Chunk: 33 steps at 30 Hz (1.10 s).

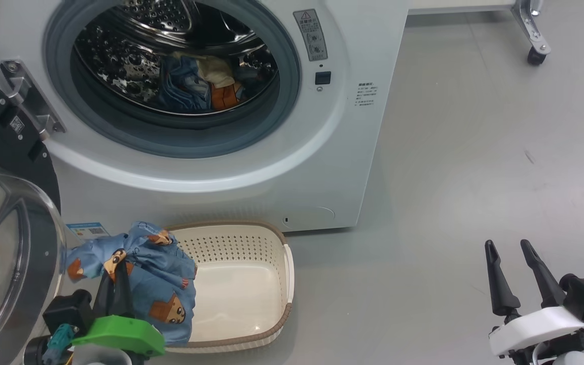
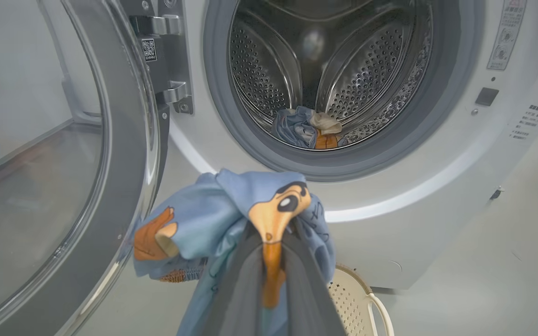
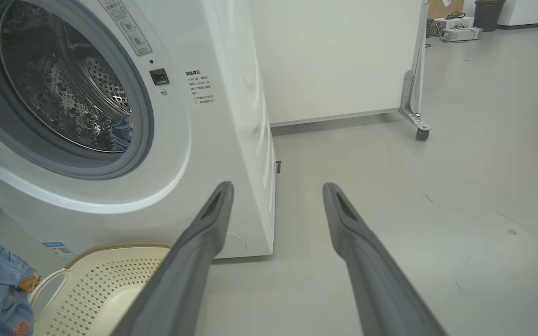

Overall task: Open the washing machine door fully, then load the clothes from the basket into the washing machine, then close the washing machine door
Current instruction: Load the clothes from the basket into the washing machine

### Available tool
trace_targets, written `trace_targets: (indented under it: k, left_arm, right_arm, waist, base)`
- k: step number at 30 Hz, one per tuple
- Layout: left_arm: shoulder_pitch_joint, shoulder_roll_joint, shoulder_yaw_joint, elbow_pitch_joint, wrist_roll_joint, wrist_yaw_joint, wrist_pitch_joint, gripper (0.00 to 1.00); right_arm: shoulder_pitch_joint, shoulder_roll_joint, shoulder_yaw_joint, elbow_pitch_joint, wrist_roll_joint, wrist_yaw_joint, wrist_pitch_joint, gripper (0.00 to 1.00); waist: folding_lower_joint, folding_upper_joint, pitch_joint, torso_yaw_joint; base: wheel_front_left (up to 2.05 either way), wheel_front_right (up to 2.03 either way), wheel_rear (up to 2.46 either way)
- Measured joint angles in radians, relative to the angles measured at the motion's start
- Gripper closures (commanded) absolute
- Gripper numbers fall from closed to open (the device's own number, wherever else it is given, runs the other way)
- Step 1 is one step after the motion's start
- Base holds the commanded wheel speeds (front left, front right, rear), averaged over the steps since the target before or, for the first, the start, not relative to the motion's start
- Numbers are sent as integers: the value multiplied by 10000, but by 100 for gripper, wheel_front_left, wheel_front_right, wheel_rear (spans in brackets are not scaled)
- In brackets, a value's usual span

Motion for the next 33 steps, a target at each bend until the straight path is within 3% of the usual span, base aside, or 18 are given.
trace_targets:
  k: [33]
  left_arm:
    - [1508,12,-639,-2209,-40,326,0,100]
  right_arm:
    - [481,-59,56,-190,0,0,0,0]
  waist:
    - [0,0,-908,313]
  base:
    - [0,0,0]
